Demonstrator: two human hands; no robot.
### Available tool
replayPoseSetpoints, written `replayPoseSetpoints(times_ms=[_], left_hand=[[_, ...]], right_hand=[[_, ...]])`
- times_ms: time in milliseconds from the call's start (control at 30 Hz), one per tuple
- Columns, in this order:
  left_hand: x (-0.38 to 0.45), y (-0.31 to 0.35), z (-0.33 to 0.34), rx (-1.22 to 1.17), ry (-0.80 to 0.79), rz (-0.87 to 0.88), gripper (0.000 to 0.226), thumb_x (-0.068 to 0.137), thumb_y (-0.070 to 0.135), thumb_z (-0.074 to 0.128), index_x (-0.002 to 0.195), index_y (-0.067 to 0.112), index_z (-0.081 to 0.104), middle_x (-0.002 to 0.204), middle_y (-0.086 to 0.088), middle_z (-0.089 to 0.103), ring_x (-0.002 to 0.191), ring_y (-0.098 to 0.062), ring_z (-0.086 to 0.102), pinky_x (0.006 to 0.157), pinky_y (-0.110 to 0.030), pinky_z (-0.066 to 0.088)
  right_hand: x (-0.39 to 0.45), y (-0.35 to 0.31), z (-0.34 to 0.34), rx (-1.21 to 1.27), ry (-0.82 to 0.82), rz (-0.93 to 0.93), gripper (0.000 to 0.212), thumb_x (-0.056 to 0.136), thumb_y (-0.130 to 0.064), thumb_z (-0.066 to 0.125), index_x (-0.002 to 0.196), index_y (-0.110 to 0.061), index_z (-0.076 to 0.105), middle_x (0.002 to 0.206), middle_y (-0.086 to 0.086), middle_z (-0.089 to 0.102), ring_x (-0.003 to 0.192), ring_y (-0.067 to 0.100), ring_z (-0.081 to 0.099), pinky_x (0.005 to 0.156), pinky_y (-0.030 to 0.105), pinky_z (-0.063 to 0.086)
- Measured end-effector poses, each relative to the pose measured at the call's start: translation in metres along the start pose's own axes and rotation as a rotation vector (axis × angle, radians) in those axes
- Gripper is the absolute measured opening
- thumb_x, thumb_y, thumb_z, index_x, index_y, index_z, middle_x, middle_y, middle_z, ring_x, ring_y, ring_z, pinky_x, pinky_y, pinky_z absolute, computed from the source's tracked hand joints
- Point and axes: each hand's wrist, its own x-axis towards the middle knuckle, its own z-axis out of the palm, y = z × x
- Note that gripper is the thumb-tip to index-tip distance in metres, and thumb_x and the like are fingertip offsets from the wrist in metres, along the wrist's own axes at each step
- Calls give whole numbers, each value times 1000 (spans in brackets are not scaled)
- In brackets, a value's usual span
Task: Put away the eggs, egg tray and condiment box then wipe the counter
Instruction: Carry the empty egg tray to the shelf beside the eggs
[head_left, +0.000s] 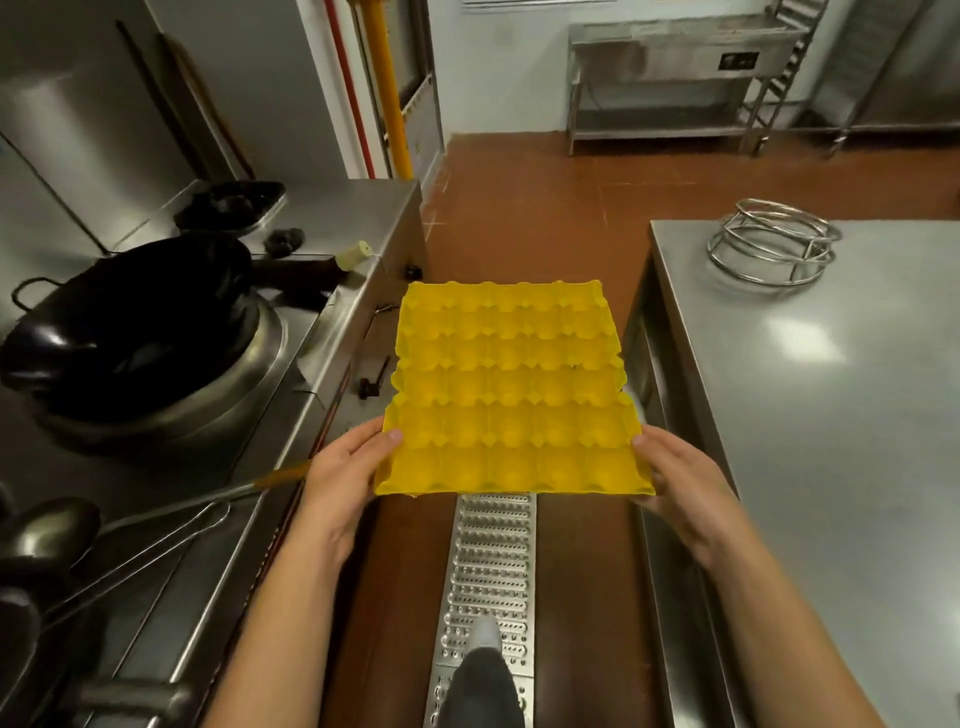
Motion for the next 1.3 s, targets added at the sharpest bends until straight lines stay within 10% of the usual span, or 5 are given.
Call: replayPoseSetpoints(times_ms=[200,433,1300], left_hand=[[136,38,28,-25,-67,-21,26,88,18,71,113,22,68,102,0,78,90,-14,75,61,-19,56],[247,96,83,-10,-189,45,27,88,16,69,114,22,68,100,1,78,88,-11,75,61,-17,56],[516,162,356,102,-227,120,37,90,20,69,127,18,65,111,-1,76,101,-15,72,73,-23,58]], right_hand=[[100,-46,25,92,119,-10,15,96,-24,58,103,-26,71,96,-3,78,86,13,75,60,21,57],[189,-102,19,77,230,-70,15,96,-33,59,104,-31,72,100,-6,77,94,14,74,79,33,59],[522,-244,-142,183,228,-113,21,98,-24,58,114,-19,70,103,1,77,96,20,73,74,32,60]])
